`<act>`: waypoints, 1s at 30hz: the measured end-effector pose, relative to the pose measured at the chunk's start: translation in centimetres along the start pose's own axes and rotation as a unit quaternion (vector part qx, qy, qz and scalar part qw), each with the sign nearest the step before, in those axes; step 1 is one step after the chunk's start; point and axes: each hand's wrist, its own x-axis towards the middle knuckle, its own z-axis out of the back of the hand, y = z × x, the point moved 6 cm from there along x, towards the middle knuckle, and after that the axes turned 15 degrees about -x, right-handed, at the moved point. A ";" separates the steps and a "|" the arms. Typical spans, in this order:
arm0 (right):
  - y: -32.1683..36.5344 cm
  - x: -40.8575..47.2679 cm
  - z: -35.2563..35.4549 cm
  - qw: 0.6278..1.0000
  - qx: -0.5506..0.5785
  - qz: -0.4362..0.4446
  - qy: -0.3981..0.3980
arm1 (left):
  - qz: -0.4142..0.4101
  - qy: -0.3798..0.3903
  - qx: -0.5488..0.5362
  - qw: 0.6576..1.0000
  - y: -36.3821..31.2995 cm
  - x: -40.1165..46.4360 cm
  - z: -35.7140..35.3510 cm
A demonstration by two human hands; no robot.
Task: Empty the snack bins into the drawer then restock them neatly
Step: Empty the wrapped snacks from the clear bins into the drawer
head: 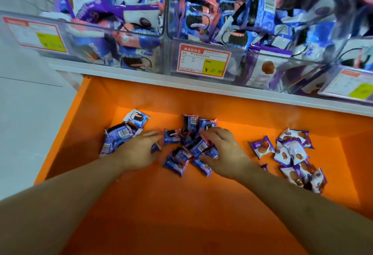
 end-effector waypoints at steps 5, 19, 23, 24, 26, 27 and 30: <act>-0.8 0.1 -1.4 1.000 0.010 -0.019 0.010 | 0.033 0.016 0.124 0.992 3.9 -1.1 -1.9; -4.7 -1.3 -2.5 0.988 0.013 -0.065 0.142 | 0.005 0.070 0.013 0.997 -1.3 2.8 -2.9; -5.7 -1.5 -3.8 0.983 0.027 -0.066 0.172 | -0.012 0.087 -0.023 0.996 -2.1 4.7 -5.7; -5.9 -1.5 -4.0 0.983 0.033 -0.064 0.171 | -0.020 0.088 -0.036 0.995 -2.5 5.1 -6.4; -6.4 -1.8 -4.1 0.985 0.044 -0.057 0.155 | -0.032 0.081 -0.051 0.995 -3.5 5.8 -7.7; -6.7 -1.9 -4.1 0.987 0.055 -0.058 0.142 | -0.039 0.075 -0.059 0.995 -4.3 6.0 -8.2; -7.9 -2.3 -4.2 0.983 0.099 -0.083 0.130 | -0.047 0.065 -0.076 0.994 -6.1 6.5 -9.6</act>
